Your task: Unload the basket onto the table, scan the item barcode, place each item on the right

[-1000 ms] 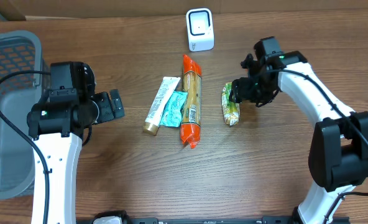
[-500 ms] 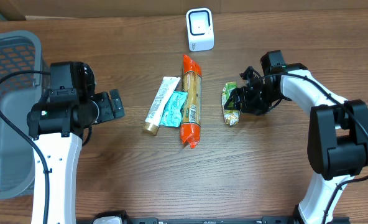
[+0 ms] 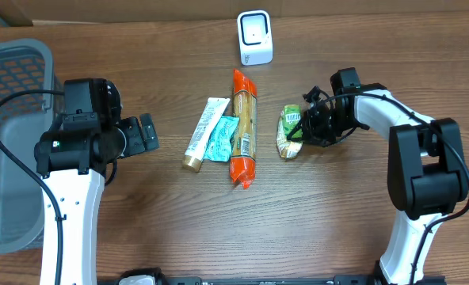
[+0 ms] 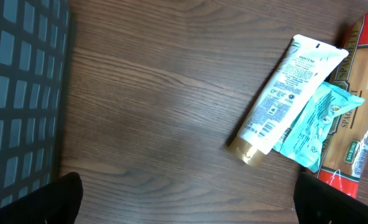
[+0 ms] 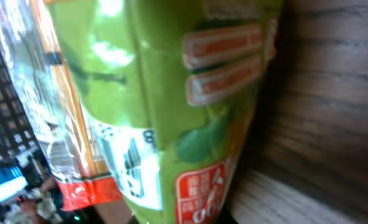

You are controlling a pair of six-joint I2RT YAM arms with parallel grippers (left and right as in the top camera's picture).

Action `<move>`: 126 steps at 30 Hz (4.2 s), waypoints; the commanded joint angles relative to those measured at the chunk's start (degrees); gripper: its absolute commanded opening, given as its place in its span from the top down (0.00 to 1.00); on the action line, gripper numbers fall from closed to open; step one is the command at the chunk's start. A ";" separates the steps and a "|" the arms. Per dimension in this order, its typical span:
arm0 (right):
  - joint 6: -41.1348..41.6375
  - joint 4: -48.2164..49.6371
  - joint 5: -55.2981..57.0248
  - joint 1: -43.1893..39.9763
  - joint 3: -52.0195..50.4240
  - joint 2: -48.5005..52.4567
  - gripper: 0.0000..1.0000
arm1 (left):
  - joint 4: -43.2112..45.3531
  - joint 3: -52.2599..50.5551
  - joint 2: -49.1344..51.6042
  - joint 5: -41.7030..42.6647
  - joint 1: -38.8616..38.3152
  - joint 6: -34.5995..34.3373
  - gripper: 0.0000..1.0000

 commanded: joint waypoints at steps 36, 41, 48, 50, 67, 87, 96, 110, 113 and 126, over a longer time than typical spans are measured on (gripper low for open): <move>0.50 -16.28 39.52 15.08 11.02 -12.52 0.11 | 0.00 -0.22 -0.39 0.24 0.11 1.09 0.01; -14.51 -16.96 21.53 6.73 10.29 -10.21 0.00 | 0.02 -0.22 -0.39 0.24 0.11 1.09 0.00; -19.52 -16.55 12.66 4.57 9.38 -3.45 0.02 | 0.00 -0.22 -0.39 0.24 0.11 1.09 0.00; -19.54 -16.61 12.68 5.40 9.38 -2.43 0.02 | 0.00 -0.22 -0.39 0.24 0.11 1.09 0.01; -20.09 -9.94 16.37 8.35 2.97 -1.14 0.23 | 0.02 -0.22 -0.39 0.24 0.11 1.09 0.00; -10.58 -13.84 15.06 7.76 6.64 -1.99 0.96 | 0.02 -0.22 -0.39 0.24 0.07 1.09 0.00; -3.37 -12.96 45.09 12.94 23.34 -9.27 0.96 | 0.00 -0.22 -0.39 0.24 0.11 1.09 0.00; -32.15 25.59 75.14 17.77 25.62 -2.54 0.96 | 0.02 -0.22 -0.39 0.24 0.11 1.09 0.01; -39.65 32.17 75.56 17.66 25.62 0.66 0.96 | 0.02 -0.22 -0.39 0.24 0.11 1.09 0.01; -55.71 57.64 84.52 18.47 25.62 14.60 0.96 | 0.00 -0.22 -0.39 0.24 0.11 1.09 0.00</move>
